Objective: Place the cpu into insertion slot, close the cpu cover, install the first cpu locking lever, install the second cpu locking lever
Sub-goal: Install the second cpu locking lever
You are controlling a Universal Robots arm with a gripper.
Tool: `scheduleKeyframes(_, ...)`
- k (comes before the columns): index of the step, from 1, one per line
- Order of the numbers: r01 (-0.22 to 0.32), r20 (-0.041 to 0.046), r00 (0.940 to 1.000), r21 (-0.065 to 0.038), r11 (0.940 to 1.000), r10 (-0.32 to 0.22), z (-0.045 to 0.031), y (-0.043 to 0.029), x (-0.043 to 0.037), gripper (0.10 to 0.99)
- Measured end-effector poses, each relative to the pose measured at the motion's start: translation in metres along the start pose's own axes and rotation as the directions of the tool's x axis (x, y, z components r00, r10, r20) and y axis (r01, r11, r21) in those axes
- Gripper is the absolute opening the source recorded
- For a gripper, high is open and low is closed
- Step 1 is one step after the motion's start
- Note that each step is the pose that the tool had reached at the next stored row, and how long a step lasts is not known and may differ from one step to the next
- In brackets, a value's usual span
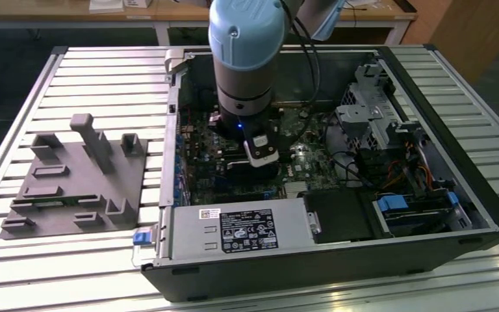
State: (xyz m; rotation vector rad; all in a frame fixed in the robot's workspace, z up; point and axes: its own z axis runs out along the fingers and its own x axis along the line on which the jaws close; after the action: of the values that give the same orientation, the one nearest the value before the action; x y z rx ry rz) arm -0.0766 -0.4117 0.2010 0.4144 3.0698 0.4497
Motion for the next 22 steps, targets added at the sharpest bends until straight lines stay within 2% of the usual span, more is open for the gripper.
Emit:
scheduleKeyframes(9, -0.001, -0.006, 1.0, -0.019, 0.9998, 0.001, 0.007, -0.0038, 0.0058, 0.114)
scheduleKeyframes(16, -0.004, -0.0157, 0.9999, -0.054, 0.9985, 0.003, 0.0115, -0.0051, 0.0063, 0.114)
scheduleKeyframes(22, -0.004, -0.0171, 0.9998, -0.058, 0.9983, 0.003, 0.0158, -0.0065, 0.0062, 0.114)
